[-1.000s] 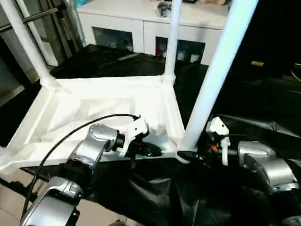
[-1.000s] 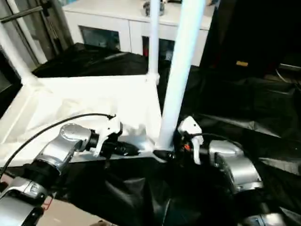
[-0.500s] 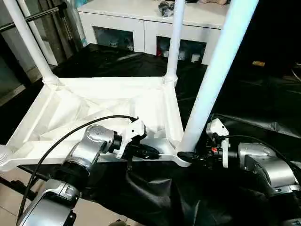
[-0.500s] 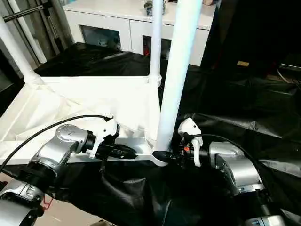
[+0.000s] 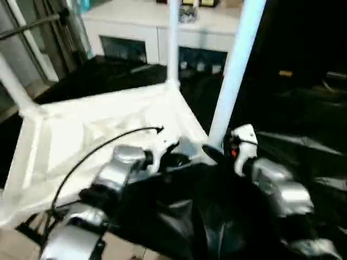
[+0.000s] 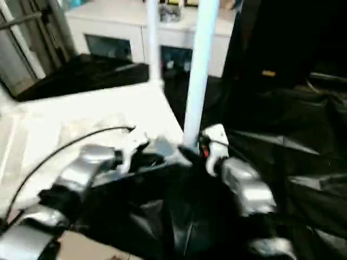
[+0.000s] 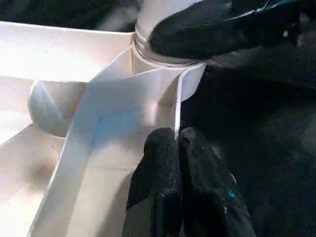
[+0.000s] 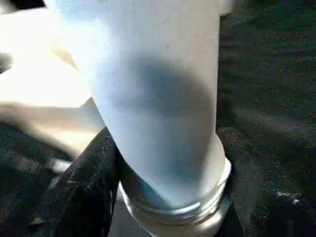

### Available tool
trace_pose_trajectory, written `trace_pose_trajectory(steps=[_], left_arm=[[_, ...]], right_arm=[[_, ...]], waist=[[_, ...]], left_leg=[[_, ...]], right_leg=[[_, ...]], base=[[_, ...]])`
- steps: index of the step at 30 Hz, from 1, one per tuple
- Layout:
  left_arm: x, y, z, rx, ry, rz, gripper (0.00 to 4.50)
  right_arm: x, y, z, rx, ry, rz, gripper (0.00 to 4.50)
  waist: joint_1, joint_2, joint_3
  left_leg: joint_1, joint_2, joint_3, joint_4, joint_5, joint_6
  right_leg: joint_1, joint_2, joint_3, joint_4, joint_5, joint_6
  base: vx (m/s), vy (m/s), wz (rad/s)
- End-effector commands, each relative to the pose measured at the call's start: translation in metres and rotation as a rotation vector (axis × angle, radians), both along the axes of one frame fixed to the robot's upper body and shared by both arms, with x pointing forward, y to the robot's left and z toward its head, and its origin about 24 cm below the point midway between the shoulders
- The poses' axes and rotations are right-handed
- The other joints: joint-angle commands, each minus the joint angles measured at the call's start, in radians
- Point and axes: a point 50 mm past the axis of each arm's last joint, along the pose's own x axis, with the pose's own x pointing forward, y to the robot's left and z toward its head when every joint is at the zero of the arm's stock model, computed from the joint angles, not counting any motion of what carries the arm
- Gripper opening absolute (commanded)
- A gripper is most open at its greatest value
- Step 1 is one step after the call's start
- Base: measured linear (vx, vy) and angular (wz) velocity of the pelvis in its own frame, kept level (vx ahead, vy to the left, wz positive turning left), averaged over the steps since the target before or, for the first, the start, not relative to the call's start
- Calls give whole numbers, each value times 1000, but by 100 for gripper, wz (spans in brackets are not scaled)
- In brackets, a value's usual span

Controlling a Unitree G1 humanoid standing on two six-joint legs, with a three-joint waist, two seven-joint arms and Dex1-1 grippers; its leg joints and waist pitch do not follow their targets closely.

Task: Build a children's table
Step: Rotate leg to tighten

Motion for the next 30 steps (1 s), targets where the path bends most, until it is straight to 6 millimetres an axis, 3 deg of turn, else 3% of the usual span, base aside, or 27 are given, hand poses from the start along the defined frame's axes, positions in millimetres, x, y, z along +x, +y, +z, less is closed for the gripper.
trace_pose_trajectory(steps=[1,2,3,6,9,12,18,20,22,23,27,30], left_arm=[[1,-33,14,-79,-45,-32,0],[-1,-35,14,-85,-44,-41,0],[-2,-36,14,-91,-44,-49,0],[-7,-34,14,-100,-42,-123,0],[-10,-30,14,-103,-37,-171,0],[-14,-20,14,-99,-26,-235,0],[-18,-1,12,-38,-6,-320,0],[-18,2,12,-25,-4,-331,0],[-20,11,13,1,14,-376,0],[-20,14,13,7,21,-388,0],[-21,18,14,15,29,-413,0],[-22,20,14,17,32,-428,0]], right_arm=[[-13,27,-32,-90,127,36,270],[-12,29,-32,-77,121,38,270],[-11,31,-31,-60,116,41,305],[-9,31,-21,11,85,112,305],[-9,28,-14,4,50,171,347],[-11,19,-6,-34,-12,288,347],[-22,1,8,-36,-58,502,347],[-25,-2,9,-36,-56,544,347],[-34,-7,14,-18,-36,649,347],[-36,-8,15,-8,-29,669,347],[-37,-8,16,12,-20,692,330],[-39,-6,16,29,-13,706,305]], waist=[[-3,-15,-39],[-1,-15,-40],[-1,-15,-40],[1,-15,-42],[3,-15,-46],[8,-15,-54],[17,-12,-63],[19,-12,-61],[23,-15,-59],[25,-12,-57],[28,-13,-54],[29,-12,-55]], left_leg=[[4,39,-22,-78,-245,-1],[7,42,-21,-79,-237,0],[4,42,-21,-79,-232,6],[-1,43,-20,-79,-215,22],[-2,44,-18,-77,-185,31],[-9,43,-15,-66,-100,64],[-9,49,-13,-54,-42,118],[-14,50,-14,-52,-38,128],[-13,50,-13,-53,-61,127],[-12,51,-12,-54,-80,124],[-8,51,-11,-58,-120,88],[-8,51,-12,-59,-117,78]], right_leg=[[27,-98,52,-112,-447,-122],[23,-97,55,-113,-431,-119],[25,-97,56,-110,-408,-122],[29,-94,56,-104,-350,-131],[32,-95,57,-98,-293,-147],[39,-91,55,-77,-106,-188],[42,-86,50,-52,90,-245],[42,-88,48,-49,99,-255],[45,-89,48,-54,58,-250],[42,-90,49,-58,21,-244],[38,-92,51,-67,-82,-236],[37,-90,51,-67,-85,-230]], base=[[0,0,0],[0,0,0],[0,0,0],[0,0,0],[0,0,0],[0,0,0],[0,0,0],[0,0,0],[0,0,0],[0,0,0],[0,0,0],[0,0,0]])
